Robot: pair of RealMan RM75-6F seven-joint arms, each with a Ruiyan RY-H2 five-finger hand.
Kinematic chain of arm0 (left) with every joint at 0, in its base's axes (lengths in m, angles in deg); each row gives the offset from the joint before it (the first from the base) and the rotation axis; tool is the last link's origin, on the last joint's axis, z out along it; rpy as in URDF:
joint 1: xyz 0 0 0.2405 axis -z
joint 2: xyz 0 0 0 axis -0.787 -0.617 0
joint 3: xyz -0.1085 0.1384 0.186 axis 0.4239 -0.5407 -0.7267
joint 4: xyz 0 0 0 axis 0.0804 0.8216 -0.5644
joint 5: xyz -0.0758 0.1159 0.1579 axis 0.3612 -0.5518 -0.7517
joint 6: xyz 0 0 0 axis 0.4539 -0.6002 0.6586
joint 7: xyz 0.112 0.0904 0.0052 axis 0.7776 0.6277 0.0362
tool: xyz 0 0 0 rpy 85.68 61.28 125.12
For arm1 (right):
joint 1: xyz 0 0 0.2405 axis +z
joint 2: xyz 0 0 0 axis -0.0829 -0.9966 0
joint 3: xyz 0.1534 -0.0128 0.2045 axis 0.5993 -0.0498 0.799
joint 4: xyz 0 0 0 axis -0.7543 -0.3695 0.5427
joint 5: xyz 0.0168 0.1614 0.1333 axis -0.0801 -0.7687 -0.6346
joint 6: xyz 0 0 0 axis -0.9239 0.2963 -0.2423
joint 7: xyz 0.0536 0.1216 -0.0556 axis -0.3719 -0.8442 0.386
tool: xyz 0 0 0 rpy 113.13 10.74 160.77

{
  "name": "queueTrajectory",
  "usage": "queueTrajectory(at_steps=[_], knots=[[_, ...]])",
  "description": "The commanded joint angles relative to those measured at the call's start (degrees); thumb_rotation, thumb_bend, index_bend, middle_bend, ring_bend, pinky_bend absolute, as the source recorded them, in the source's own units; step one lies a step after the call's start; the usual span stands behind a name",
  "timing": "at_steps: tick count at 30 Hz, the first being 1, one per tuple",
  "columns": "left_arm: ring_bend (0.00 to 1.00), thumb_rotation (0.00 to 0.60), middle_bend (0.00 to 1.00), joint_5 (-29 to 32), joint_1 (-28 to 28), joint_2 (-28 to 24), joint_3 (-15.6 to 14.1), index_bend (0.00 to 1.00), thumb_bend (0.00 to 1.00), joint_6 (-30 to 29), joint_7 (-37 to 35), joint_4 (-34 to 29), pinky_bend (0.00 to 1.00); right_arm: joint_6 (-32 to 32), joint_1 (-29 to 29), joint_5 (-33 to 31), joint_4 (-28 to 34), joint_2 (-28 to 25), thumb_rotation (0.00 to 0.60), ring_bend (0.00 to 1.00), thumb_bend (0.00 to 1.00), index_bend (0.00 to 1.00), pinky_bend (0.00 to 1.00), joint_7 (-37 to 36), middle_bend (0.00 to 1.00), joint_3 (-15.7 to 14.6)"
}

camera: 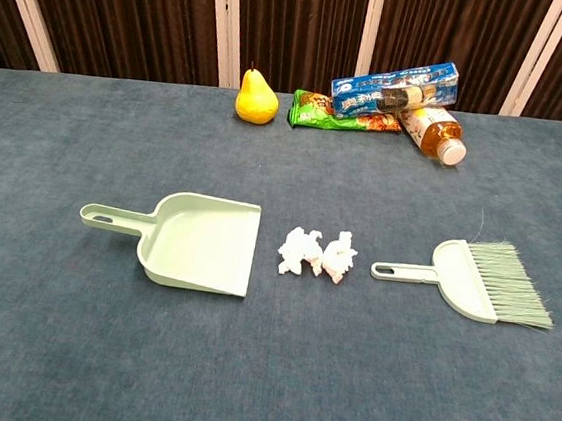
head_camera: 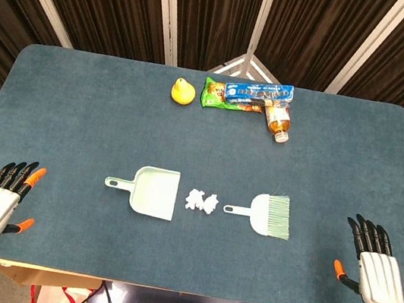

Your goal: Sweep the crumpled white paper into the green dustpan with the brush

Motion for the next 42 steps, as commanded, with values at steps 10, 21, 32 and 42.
queueTrajectory(at_steps=[10, 21, 32, 42], knots=[[0.00, 0.600, 0.00, -0.23, 0.01, -0.15, -0.03, 0.00, 0.00, -0.09, -0.20, -0.16, 0.00, 0.10, 0.24, 0.32, 1.07, -0.34, 0.600, 0.00, 0.35, 0.00, 0.01, 0.13, 0.00, 0.08], [0.00, 0.600, 0.00, -0.22, -0.09, 0.28, 0.13, 0.00, 0.00, -0.42, 0.62, -0.18, 0.00, 8.81, 10.23, -7.60, 5.38, 4.95, 0.600, 0.34, 0.35, 0.00, 0.41, 7.93, 0.30, 8.85], [0.00, 0.600, 0.00, -0.32, -0.03, 0.71, 0.30, 0.00, 0.00, -0.56, 0.64, -0.04, 0.00, 19.70, 20.77, -17.81, 2.63, 15.49, 0.600, 0.87, 0.35, 0.21, 0.85, 22.67, 0.83, 10.79], [0.00, 0.600, 0.00, 0.42, 0.54, 0.53, 0.40, 0.00, 0.00, 0.75, -0.15, -0.24, 0.00, 21.60, 26.43, -26.54, -2.60, 25.15, 0.600, 0.92, 0.35, 0.30, 0.85, 32.33, 0.88, 10.57]])
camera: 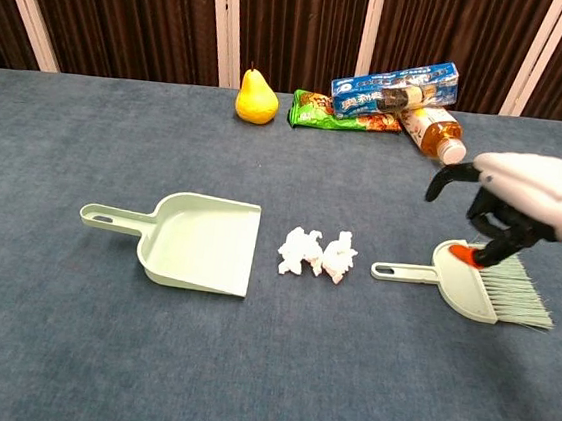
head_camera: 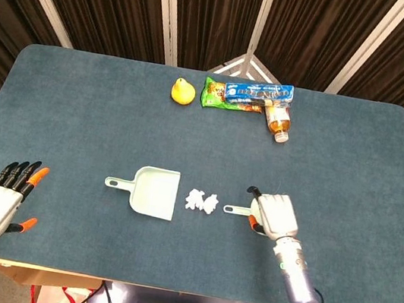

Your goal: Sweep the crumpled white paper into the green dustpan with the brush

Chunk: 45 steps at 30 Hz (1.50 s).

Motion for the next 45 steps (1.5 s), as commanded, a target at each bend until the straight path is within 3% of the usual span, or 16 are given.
queueTrajectory(at_steps=[1, 7, 13, 41, 45], knots=[[0.00, 0.600, 0.00, 0.11, 0.12, -0.03, 0.04, 0.00, 0.00, 0.18, -0.11, 0.03, 0.00, 0.28, 1.74, -2.52, -2.15, 2.72, 0.600, 0.92, 0.35, 0.30, 0.85, 2.42, 0.88, -0.12], [0.00, 0.600, 0.00, 0.49, 0.23, -0.14, 0.06, 0.00, 0.00, 0.50, -0.43, -0.16, 0.00, -0.39, 2.78, -5.38, -4.38, 5.31, 0.600, 0.92, 0.35, 0.32, 0.85, 4.11, 0.88, -0.61], [0.00, 0.600, 0.00, 0.45, 0.22, -0.26, -0.01, 0.00, 0.00, 0.46, -0.66, -0.25, 0.00, -0.98, 3.06, -6.76, -6.15, 6.75, 0.600, 0.92, 0.35, 0.43, 0.85, 4.47, 0.88, -1.40], [0.00, 0.600, 0.00, 0.10, 0.36, 0.05, -0.06, 0.00, 0.00, 0.27, -0.16, -0.13, 0.00, -2.03, 3.42, -6.90, -14.36, 12.89, 0.600, 0.92, 0.35, 0.46, 0.85, 1.00, 0.88, -2.83], [0.00, 0.600, 0.00, 0.25, 0.42, 0.03, -0.02, 0.00, 0.00, 0.40, -0.27, -0.18, 0.00, -1.96, 3.64, -7.14, -15.00, 13.55, 0.600, 0.92, 0.40, 0.55, 0.85, 1.10, 0.88, -2.61]])
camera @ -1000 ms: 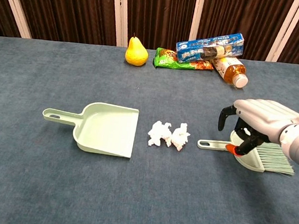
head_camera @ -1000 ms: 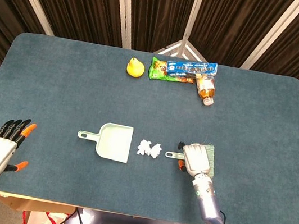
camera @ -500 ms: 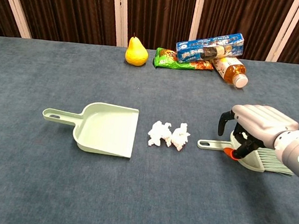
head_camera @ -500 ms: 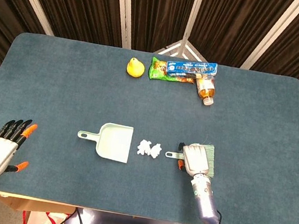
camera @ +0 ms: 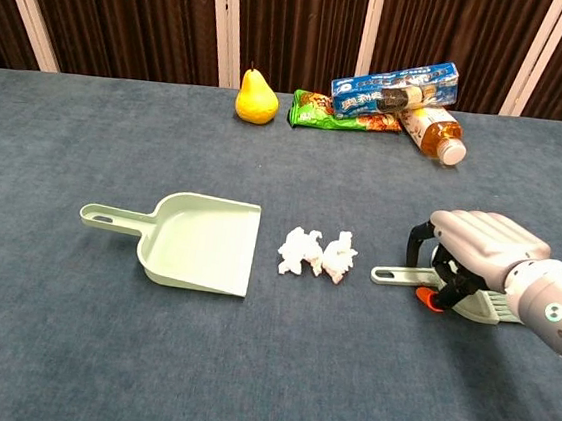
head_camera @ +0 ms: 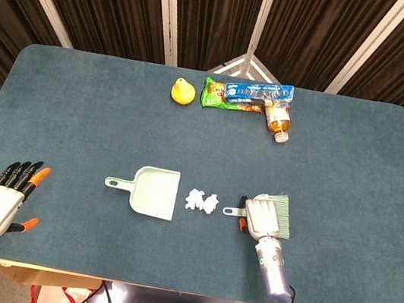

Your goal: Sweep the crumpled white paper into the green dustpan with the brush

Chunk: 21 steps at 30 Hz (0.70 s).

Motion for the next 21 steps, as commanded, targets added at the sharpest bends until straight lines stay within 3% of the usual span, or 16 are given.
queueTrajectory(at_steps=[1, 4, 7, 14, 21], knots=[[0.00, 0.600, 0.00, 0.02, 0.01, -0.02, -0.01, 0.00, 0.00, 0.04, -0.03, -0.02, 0.00, 0.17, 0.17, -0.38, -0.16, 0.23, 0.600, 0.92, 0.44, 0.61, 0.85, 0.11, 0.88, 0.25], [0.00, 0.600, 0.00, 0.08, 0.05, -0.07, -0.02, 0.00, 0.00, 0.11, -0.03, -0.03, 0.00, 0.27, 0.18, -0.93, -0.01, 0.35, 0.600, 0.92, 0.53, 0.77, 0.85, 0.29, 0.88, 0.37], [0.00, 0.600, 0.00, 0.25, 0.09, -0.16, -0.07, 0.00, 0.00, 0.34, 0.05, -0.10, 0.00, -0.10, 0.09, -0.71, 0.86, -0.08, 0.600, 0.92, 0.59, 0.84, 0.85, 0.29, 0.88, 0.41], [0.00, 0.600, 0.00, 1.41, 0.37, -0.41, 0.02, 0.00, 0.00, 1.38, 1.12, -0.80, 0.00, -1.00, 0.01, -0.06, 6.24, -2.57, 0.600, 0.92, 0.62, 0.91, 0.85, -2.56, 0.89, 2.70], [0.00, 0.600, 0.00, 3.30, 2.24, -0.80, 1.49, 0.00, 0.00, 3.59, 5.51, -3.28, 0.02, -1.41, 0.88, 0.46, 13.97, -6.69, 0.600, 0.92, 0.66, 0.92, 0.85, -4.69, 0.89, 6.13]])
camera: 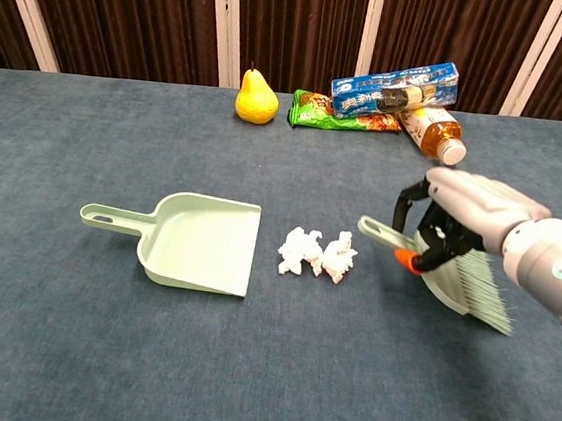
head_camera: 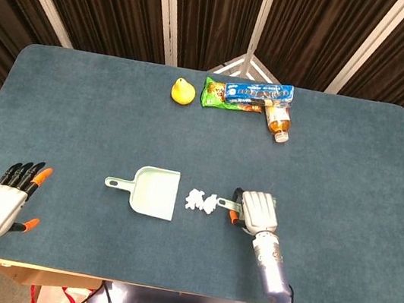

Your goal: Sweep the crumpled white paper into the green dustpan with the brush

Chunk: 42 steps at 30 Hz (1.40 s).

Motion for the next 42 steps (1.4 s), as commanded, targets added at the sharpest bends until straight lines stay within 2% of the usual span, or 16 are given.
queueTrajectory(at_steps=[1, 7, 12, 16, 23, 25, 28, 31, 34, 42], knots=[[0.00, 0.600, 0.00, 0.93, 1.50, -0.11, 1.33, 0.00, 0.00, 1.22, 2.73, -1.62, 0.04, -0.18, 0.66, 0.37, 3.84, -2.76, 0.600, 0.92, 0.67, 0.92, 0.85, -0.73, 0.89, 1.76], [0.01, 0.600, 0.00, 6.27, 5.38, 0.20, 4.50, 0.01, 0.00, 5.71, 8.90, -5.46, 0.12, -0.75, 0.94, -1.89, 8.52, -5.48, 0.600, 0.92, 0.67, 0.92, 0.85, -0.92, 0.89, 3.20], [0.14, 0.600, 0.08, 12.18, 9.66, 1.33, 7.81, 0.08, 0.01, 9.14, 15.62, -7.30, 0.26, -1.56, 1.34, -2.51, 10.51, -7.15, 0.600, 0.92, 0.67, 0.92, 0.85, -0.63, 0.89, 3.70], [0.33, 0.600, 0.26, 16.09, 12.24, 3.04, 9.81, 0.15, 0.08, 10.25, 19.72, -7.25, 0.41, -1.96, 1.65, -2.94, 11.12, -7.77, 0.600, 0.92, 0.67, 0.92, 0.85, -0.64, 0.89, 4.06], [0.63, 0.600, 0.61, 26.97, 19.32, 9.70, 13.54, 0.26, 0.19, 11.25, 31.14, -5.10, 0.68, -2.55, 2.25, -4.26, 12.17, -9.11, 0.600, 0.92, 0.67, 0.92, 0.85, -0.66, 0.89, 4.47], [0.76, 0.600, 0.75, 30.59, 21.31, 12.01, 13.87, 0.31, 0.23, 11.27, 34.31, -4.31, 0.79, -2.63, 2.37, -4.72, 12.36, -9.45, 0.600, 0.92, 0.67, 0.92, 0.85, -0.81, 0.89, 4.41], [0.89, 0.600, 0.89, 38.39, 23.59, 14.83, 14.53, 0.39, 0.27, 11.02, 37.57, -4.76, 0.91, -2.78, 2.42, -5.38, 12.79, -10.00, 0.600, 0.92, 0.67, 0.92, 0.85, -1.20, 0.89, 4.38], [0.95, 0.600, 0.94, 43.96, 25.72, 17.64, 14.64, 0.40, 0.31, 10.04, 39.81, -3.91, 0.97, -2.84, 2.61, -5.65, 12.89, -10.51, 0.600, 0.92, 0.67, 0.93, 0.85, -1.34, 0.89, 4.19], [0.96, 0.600, 0.96, 47.04, 27.58, 20.31, 14.23, 0.40, 0.34, 8.99, 41.41, -2.12, 0.99, -3.00, 2.66, -5.95, 13.02, -10.80, 0.600, 0.92, 0.67, 0.93, 0.85, -1.75, 0.89, 3.99], [0.97, 0.600, 0.97, 51.42, 31.24, 25.74, 14.16, 0.40, 0.40, 7.36, 41.96, 1.95, 1.00, -3.22, 3.02, -5.63, 12.74, -11.34, 0.600, 0.92, 0.67, 0.93, 0.85, -2.66, 0.89, 3.44]])
